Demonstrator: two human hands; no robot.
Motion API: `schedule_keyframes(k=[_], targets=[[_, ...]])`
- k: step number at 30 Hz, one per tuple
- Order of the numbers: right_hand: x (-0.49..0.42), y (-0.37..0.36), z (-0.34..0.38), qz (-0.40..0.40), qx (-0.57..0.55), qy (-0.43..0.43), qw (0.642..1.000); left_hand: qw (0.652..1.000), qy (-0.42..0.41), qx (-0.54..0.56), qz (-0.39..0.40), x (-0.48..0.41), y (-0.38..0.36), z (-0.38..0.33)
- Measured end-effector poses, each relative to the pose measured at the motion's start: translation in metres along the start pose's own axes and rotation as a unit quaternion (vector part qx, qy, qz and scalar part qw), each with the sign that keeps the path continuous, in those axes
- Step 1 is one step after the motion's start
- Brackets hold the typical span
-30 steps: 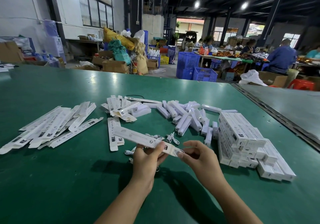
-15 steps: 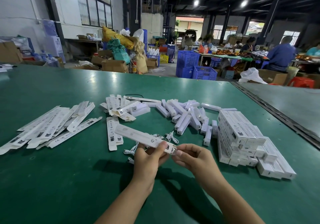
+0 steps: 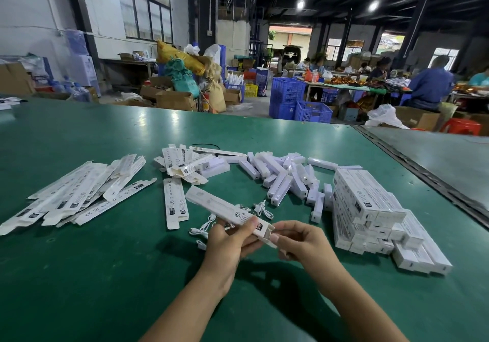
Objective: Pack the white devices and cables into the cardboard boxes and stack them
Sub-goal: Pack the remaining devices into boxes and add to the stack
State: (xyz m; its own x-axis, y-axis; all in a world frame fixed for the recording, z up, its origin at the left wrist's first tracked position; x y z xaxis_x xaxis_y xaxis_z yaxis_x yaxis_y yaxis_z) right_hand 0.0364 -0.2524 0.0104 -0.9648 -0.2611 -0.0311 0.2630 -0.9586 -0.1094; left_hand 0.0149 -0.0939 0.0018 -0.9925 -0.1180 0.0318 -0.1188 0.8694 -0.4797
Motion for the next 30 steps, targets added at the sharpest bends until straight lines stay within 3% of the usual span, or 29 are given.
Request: schedule_keyframes(k=[14, 19, 26, 30], targets=[[0.005, 0.000, 0.005, -0.004, 0.130, 0.090, 0.987, 0.997, 0.040, -0.014, 0.058, -0.002, 0.003, 0.003], [0.007, -0.006, 0.002, -0.064, 0.171, 0.119, 0.976, 0.994, 0.042, -0.061, 0.084, 0.001, -0.002, 0.010], [0.005, -0.008, -0.003, -0.136, 0.175, 0.134, 0.966, 0.987, -0.065, -0.146, 0.012, -0.001, 0.002, 0.014], [0.002, -0.006, -0.006, -0.163, 0.173, 0.131, 0.962, 0.931, -0.139, -0.337, 0.005, 0.000, 0.008, 0.013]])
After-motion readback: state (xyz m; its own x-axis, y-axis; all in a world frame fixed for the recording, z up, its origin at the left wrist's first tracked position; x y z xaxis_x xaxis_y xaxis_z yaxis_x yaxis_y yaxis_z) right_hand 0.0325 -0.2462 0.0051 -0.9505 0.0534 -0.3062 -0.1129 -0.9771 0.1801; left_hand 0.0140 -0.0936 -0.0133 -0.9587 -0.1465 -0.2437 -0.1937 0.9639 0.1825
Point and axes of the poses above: each hand's wrist, its own x-axis away from the middle knuckle, its own y-axis out of the back of the hand, z = x × y, the point moved 2 cm from there along -x, towards the middle knuckle, and after that the axes turned 5 degrees about -x, right-handed, at the moved point
